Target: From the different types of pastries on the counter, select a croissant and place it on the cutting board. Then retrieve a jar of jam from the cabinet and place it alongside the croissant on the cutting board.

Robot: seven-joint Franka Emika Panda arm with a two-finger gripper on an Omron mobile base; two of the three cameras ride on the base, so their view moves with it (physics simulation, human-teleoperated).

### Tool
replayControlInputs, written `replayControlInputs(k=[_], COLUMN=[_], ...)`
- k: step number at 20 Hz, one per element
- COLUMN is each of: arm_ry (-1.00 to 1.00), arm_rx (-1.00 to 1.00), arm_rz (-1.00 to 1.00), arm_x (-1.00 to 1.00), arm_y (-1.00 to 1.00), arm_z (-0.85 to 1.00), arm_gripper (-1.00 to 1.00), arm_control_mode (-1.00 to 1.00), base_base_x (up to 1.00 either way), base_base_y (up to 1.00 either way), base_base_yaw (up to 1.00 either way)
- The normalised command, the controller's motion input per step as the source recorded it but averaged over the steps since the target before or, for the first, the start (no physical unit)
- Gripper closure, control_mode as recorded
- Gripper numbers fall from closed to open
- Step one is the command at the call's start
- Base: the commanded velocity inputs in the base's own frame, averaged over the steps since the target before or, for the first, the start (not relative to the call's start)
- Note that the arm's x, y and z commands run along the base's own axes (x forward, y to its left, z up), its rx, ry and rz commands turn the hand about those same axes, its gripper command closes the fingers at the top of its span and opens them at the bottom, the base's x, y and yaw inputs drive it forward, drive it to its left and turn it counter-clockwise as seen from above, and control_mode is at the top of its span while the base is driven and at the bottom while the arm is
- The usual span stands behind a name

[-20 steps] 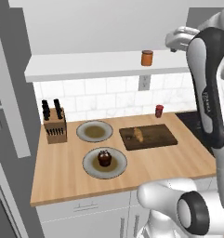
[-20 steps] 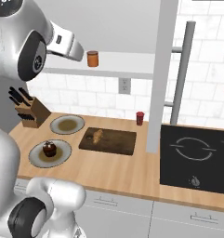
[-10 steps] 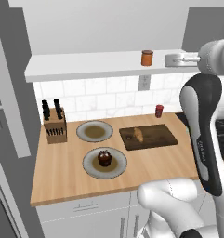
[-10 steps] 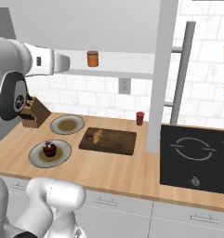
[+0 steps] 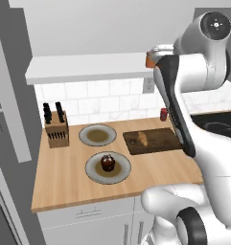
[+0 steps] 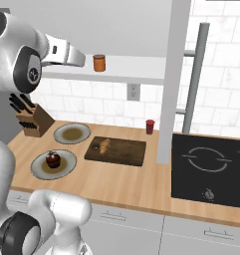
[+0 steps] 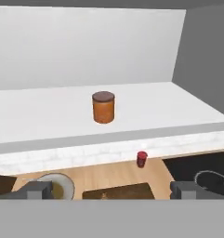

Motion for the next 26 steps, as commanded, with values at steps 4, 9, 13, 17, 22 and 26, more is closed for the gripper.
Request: replayControlInputs(k=[4, 9, 13, 17, 22, 26], arm_ry=[0.38, -0.05, -0.12, -0.08, -0.06, -0.01], arm_rx=[-0.01, -0.05, -0.01, 0.00, 0.00, 0.02], arm_rz=[0.00, 0.00, 0.00, 0.00, 0.00, 0.00], arm_x=[0.63, 0.26, 0.25, 0.29, 0.31, 0.36], arm_y=[0.00, 0.00, 0.00, 0.00, -0.01, -0.07], arm_z=[-0.02, -0.78, -0.67, -0.22, 0.00, 0.00], arm_gripper=[-1.00, -1.00, -1.00, -1.00, -1.00, -1.00], arm_control_mode=[-1.00, -1.00, -1.00, -1.00, -1.00, -1.00], base_base_x=[0.00, 0.00, 0.00, 0.00, 0.00, 0.00], base_base_y=[0.00, 0.00, 0.00, 0.00, 0.00, 0.00], base_base_yaw=[0.00, 0.00, 0.00, 0.00, 0.00, 0.00])
